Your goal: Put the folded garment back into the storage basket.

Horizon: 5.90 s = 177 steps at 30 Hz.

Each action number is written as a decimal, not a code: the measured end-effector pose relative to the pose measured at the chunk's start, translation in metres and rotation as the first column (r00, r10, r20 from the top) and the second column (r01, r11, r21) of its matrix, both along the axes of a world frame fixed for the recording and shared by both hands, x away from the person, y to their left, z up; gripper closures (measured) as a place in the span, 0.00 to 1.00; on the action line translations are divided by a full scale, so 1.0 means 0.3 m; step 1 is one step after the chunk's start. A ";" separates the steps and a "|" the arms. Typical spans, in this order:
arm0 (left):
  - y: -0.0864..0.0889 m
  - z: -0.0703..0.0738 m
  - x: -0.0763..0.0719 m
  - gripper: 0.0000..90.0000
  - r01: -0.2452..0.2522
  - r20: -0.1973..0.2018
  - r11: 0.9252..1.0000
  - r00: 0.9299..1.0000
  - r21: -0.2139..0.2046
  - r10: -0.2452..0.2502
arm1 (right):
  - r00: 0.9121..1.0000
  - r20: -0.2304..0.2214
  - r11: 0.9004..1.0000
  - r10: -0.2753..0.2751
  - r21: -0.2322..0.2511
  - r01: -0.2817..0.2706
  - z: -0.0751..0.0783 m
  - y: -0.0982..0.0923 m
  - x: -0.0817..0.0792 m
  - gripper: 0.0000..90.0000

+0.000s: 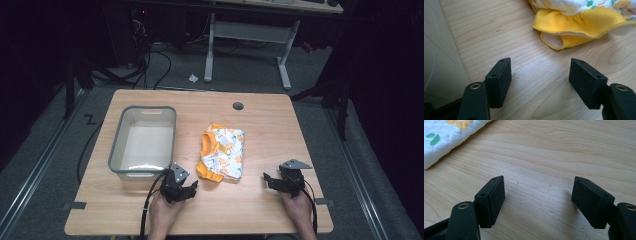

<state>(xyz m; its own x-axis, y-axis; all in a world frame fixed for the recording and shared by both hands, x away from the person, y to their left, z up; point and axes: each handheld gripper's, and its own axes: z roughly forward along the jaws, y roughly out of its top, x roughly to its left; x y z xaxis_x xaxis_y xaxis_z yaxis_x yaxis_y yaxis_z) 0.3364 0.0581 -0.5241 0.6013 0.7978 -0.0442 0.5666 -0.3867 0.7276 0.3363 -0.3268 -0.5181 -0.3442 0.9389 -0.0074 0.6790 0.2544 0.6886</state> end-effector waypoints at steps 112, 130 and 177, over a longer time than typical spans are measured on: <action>-0.192 0.214 0.211 0.25 0.068 -0.054 0.996 0.996 -0.052 -0.071 | 1.000 -0.001 1.000 0.002 0.000 -0.002 0.000 0.000 0.000 0.30; -0.251 0.201 0.358 0.24 0.013 -0.093 0.999 0.996 -0.029 -0.015 | 1.000 0.000 1.000 0.004 -0.001 -0.004 0.000 -0.001 0.001 0.30; -0.324 0.055 0.417 0.81 0.007 -0.202 1.000 0.979 0.010 -0.005 | 1.000 0.000 1.000 0.001 0.000 -0.001 0.000 0.001 0.001 0.30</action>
